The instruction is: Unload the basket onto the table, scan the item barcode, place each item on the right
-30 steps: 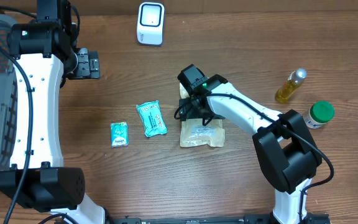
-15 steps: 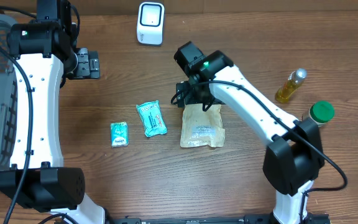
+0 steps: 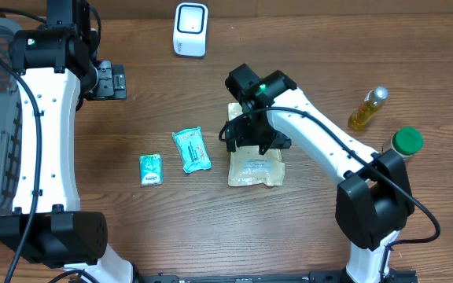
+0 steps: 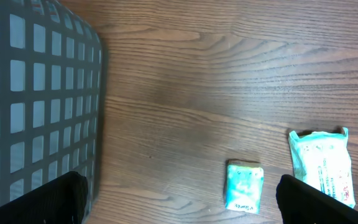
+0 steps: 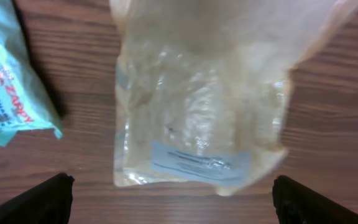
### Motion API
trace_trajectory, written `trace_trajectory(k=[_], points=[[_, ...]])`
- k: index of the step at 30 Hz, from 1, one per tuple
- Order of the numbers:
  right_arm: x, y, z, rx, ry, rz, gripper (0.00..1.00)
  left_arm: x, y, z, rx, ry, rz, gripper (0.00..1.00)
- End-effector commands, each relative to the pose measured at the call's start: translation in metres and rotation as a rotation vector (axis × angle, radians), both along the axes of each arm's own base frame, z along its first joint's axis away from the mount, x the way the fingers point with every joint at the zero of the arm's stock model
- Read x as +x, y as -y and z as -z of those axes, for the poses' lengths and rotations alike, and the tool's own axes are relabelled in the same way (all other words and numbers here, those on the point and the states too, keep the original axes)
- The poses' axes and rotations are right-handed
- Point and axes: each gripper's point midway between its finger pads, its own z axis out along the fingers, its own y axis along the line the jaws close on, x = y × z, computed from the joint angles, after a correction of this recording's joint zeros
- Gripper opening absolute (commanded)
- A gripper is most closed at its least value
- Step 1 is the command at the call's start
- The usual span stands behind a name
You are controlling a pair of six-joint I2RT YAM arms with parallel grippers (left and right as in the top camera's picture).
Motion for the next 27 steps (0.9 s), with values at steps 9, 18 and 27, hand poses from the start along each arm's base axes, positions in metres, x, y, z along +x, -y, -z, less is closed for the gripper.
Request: trace_trajectory(k=[9, 18, 27], points=[[-0.031, -0.021, 0.036, 0.073, -0.082, 0.033, 1.00, 0.002, -0.001, -0.004, 0.012, 0.009, 0.006, 0.99], [-0.039, -0.033, 0.044, 0.085, -0.074, -0.001, 1.00, 0.002, -0.001, -0.004, 0.012, 0.009, 0.005, 1.00], [-0.051, -0.052, 0.039, 0.189, -0.139, -0.012, 1.00, 0.002, -0.001, -0.004, 0.012, 0.009, 0.005, 1.00]])
